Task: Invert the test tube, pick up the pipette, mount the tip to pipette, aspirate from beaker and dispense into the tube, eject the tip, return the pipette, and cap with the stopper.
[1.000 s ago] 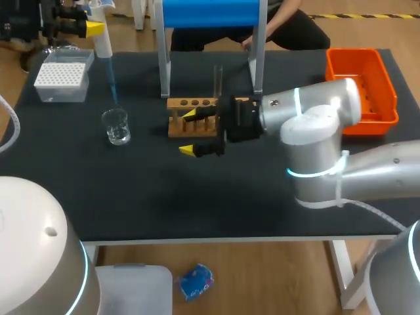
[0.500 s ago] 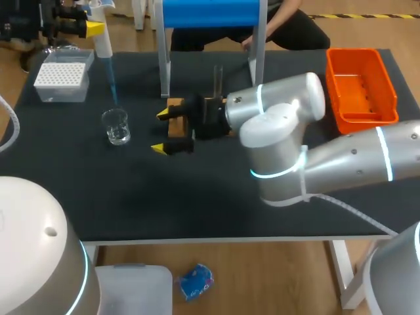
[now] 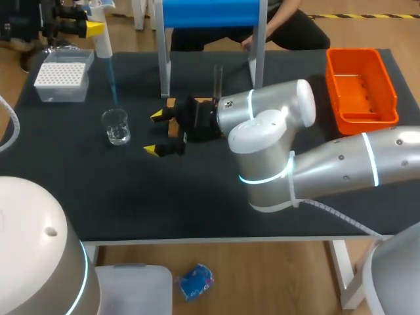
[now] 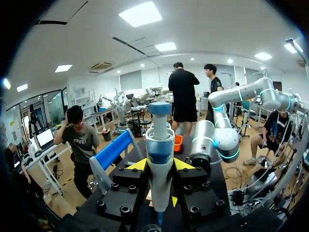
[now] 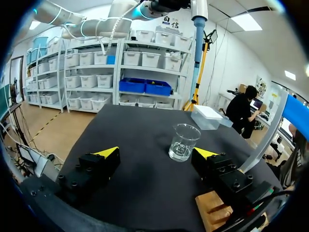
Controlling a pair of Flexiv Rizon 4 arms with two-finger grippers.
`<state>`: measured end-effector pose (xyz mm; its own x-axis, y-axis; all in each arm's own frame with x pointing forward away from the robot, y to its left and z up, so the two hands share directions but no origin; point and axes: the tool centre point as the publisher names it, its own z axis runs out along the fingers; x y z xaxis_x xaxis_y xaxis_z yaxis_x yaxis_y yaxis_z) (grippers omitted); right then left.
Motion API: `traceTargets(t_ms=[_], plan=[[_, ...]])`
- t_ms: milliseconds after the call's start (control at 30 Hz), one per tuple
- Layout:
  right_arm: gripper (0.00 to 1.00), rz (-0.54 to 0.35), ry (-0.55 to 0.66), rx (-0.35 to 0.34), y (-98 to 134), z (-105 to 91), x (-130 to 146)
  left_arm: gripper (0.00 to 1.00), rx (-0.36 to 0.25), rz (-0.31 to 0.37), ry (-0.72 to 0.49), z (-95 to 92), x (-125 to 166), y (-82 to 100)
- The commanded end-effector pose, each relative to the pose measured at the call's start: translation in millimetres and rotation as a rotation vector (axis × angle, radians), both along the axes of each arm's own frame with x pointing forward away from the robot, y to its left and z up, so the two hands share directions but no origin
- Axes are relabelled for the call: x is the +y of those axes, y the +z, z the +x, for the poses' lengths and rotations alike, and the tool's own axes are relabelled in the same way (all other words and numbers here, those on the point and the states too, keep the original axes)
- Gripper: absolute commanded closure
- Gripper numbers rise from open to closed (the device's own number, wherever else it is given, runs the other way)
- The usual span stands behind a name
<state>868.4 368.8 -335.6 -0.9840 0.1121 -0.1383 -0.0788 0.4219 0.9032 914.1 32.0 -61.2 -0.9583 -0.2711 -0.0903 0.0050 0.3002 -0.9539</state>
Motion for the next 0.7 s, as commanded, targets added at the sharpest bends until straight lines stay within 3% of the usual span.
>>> traceTargets(t_ms=[33, 700], plan=[[0.0, 0.001, -0.002, -0.001, -0.1, -0.7, -0.4, 1.0, -0.002, -0.001, 0.0, -0.1, 0.2, -0.1], [0.0, 0.001, -0.002, -0.001, -0.1, -0.7, -0.4, 1.0, -0.012, 0.006, -0.004, 2.7, 0.9, -2.4]])
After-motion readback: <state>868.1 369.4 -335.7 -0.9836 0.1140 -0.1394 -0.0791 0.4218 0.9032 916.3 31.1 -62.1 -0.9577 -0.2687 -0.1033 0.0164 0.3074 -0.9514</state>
